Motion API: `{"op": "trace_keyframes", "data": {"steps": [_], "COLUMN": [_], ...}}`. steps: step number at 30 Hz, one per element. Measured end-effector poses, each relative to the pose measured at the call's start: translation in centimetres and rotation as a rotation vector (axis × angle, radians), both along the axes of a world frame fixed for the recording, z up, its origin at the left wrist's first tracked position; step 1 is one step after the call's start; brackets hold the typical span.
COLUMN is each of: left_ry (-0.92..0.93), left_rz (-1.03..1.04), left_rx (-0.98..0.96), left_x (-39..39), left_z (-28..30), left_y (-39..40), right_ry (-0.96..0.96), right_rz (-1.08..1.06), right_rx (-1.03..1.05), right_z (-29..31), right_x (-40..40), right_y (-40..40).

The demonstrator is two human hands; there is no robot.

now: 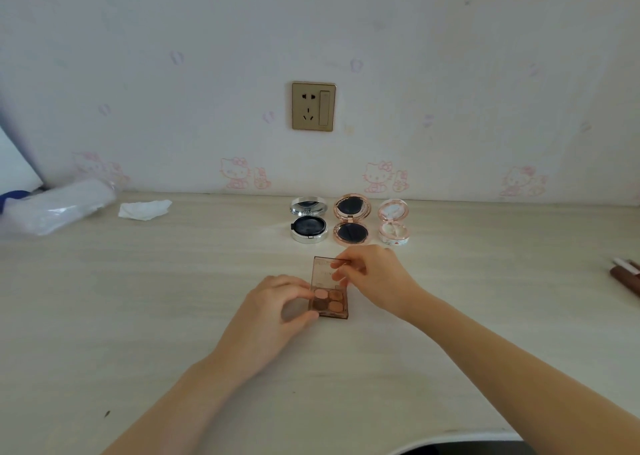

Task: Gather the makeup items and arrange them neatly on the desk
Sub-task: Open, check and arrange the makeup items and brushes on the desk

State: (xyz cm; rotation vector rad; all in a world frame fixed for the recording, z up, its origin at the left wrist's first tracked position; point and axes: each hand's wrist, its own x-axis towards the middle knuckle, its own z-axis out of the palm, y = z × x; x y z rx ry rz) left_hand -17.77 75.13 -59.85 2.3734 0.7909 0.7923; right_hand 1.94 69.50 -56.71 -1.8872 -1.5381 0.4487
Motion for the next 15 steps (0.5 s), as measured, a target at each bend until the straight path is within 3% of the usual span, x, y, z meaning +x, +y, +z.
{"op": "trace_keyframes", "data": {"steps": [15], "left_ry": [0.018], "left_rz": [-0.033], "left_rx": [0.133], "left_x": [-0.2], "left_z": [-2.1], "left_y": [0.9], "right_ry": [-0.058], "right_rz": [0.013], "right_rx": [0.048], "right_z": [-0.6], "right_x": [-0.4], "right_y": [-0.4]}}
